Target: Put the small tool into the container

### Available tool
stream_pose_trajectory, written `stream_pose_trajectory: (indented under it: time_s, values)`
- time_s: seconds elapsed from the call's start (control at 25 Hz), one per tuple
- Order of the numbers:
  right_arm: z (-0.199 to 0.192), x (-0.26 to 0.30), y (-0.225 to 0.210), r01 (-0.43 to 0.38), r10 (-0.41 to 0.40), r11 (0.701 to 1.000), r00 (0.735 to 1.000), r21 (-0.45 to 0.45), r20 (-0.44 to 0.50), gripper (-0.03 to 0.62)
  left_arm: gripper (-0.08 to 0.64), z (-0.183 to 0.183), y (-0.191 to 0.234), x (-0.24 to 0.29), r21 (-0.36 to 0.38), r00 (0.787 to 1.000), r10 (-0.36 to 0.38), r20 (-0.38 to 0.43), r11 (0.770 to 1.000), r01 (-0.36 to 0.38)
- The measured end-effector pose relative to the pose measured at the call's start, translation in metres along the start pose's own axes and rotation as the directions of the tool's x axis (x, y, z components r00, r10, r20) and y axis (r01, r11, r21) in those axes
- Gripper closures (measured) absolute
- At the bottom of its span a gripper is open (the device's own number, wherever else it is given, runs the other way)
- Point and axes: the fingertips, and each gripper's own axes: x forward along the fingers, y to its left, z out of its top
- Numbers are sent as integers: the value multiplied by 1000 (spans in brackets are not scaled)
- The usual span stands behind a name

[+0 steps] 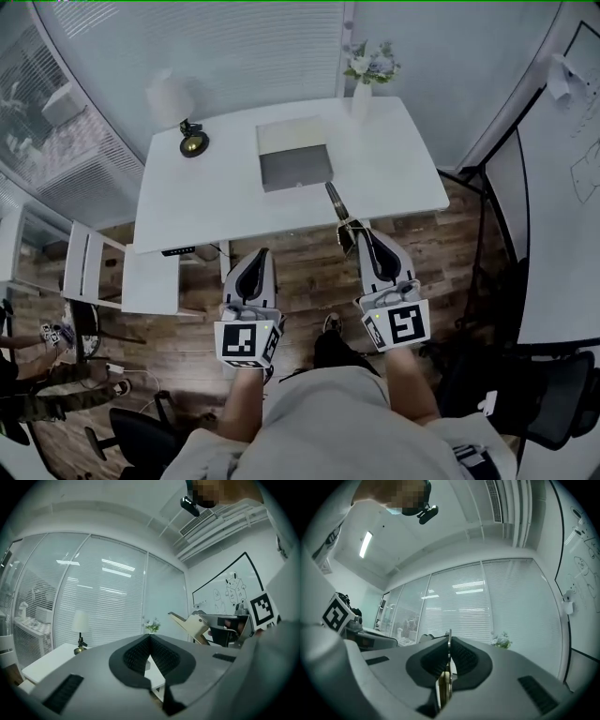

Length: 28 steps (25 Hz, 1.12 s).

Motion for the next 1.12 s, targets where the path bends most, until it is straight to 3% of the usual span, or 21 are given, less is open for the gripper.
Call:
stream_pose_trajectory:
  time_s: [0.4,0.68,0.88,1.12]
  values:
    - [-28,80,-75,-88,87,996,996,-15,-34,566,538,-20,14,99,4,996,53,-72,999,-53]
    - [-57,128,-84,-145,141,989,985,-33,-103,566,538,-48,43,142,-10,987,89,-137,996,-91]
    - [-72,172,-86,-172,164,981,982,-88,-94,566,538,-71,74,180,-29,982,81,-170,996,-87]
    - [-107,226,-85,-205,177,969,965,-137,-195,566,538,-87,109,228,-38,975,40,-218,998,-50]
